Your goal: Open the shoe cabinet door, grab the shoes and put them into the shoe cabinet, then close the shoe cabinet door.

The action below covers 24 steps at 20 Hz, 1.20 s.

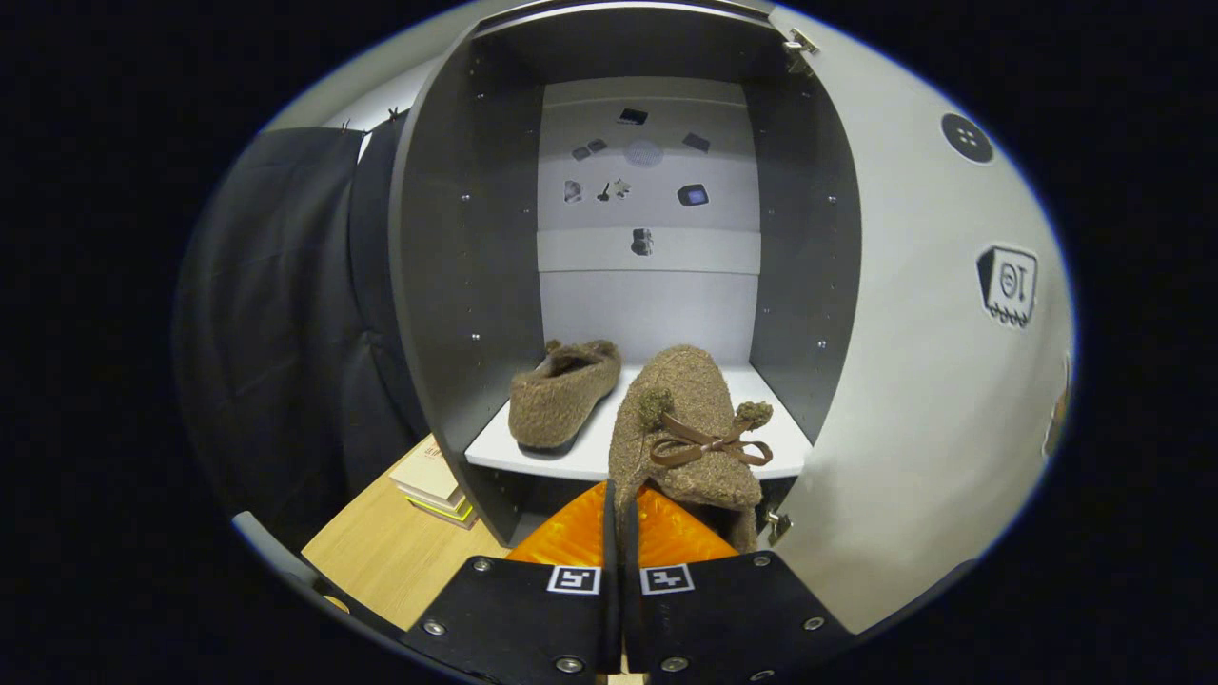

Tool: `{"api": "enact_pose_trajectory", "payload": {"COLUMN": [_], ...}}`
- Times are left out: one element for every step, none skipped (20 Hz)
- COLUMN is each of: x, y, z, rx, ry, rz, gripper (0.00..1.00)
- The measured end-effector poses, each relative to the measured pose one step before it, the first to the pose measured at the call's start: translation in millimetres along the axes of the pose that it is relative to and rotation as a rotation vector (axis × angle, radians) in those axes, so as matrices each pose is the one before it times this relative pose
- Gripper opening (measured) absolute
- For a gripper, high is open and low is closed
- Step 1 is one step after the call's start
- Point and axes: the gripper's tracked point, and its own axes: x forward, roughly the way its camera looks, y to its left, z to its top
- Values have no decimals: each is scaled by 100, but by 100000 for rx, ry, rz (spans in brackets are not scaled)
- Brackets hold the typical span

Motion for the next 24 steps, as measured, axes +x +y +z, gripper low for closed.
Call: {"api": "enact_pose_trajectory", "payload": {"x": [511,520,430,341,389,356,474,897,1013,1364,908,852,807,783,818,793,732,852,731,682,649,599,497,508], "y": [-168,-160,-127,75,-24,-320,-180,-225,-274,-183,-371,-462,-426,-372,-377,-260,-55,-231,-139,-95,7,69,-50,39], "z": [483,485,304,321,291,252,354,515,368,297,230,95,35,-39,106,-169,1,92,25,70,-107,-96,-227,-379], "rx": [-562,-541,-308,-254,-462,-388,-322,-545,-322,-82,115,-400,-8,-136,-109,-111,68,-449,-727,-28,254,379,273,421], "ry": [-229,-248,-359,451,-175,54,239,-151,541,874,680,1194,1013,1153,703,1769,1133,946,1057,476,1323,769,987,1564], "rz": [-212,87,-37,272,51,-41,-146,-119,-340,-262,-386,-483,-750,-463,-445,-32,119,-397,-352,-235,271,403,53,262], "gripper": [1,1,1,1,1,1,1,1,1,1,1,1,1,1,1,1,1,1,1,1,1,1,1,1]}}
